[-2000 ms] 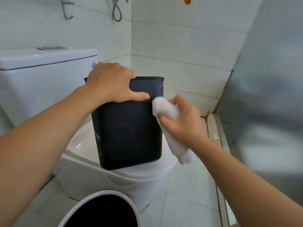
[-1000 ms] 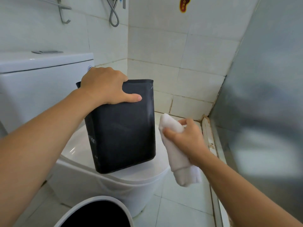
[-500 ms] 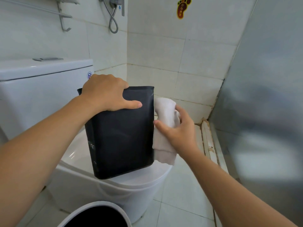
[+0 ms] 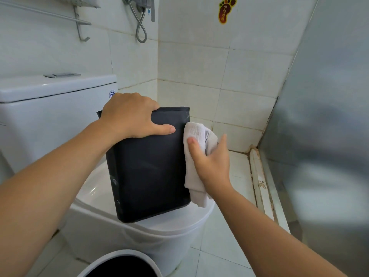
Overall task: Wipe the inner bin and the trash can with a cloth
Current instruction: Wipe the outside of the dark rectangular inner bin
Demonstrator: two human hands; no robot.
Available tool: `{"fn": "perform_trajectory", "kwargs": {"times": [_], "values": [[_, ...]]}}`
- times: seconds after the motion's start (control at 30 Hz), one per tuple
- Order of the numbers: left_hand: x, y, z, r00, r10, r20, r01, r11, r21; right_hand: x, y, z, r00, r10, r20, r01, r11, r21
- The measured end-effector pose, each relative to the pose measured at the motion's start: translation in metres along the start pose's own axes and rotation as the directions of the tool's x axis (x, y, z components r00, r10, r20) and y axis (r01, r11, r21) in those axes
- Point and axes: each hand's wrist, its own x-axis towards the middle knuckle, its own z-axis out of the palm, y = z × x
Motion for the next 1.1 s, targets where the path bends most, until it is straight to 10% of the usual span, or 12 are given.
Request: {"fn": "perform_trajectory", "kwargs": {"times": [0.5, 0.8, 1.1], "values": [[-0.002, 0.004, -0.003, 1.000, 0.000, 0.009, 0.000, 1.000, -0.002, -0.003, -0.009, 0.004, 0.999, -0.032, 0.010, 0.033, 0.998, -0.062], [-0.006, 0.005, -0.006, 1.000, 0.011, 0.012, -0.011, 1.000, 0.022, 0.012, -0.025, -0.005, 0.896, -0.443, 0.015, 0.420, 0.839, -0.345], [-0.007, 0.006, -0.007, 1.000, 0.005, 0.003, -0.005, 1.000, -0.016, 0.010, -0.025, -0.006, 0.901, -0.435, 0.007, 0.405, 0.832, -0.380]]}}
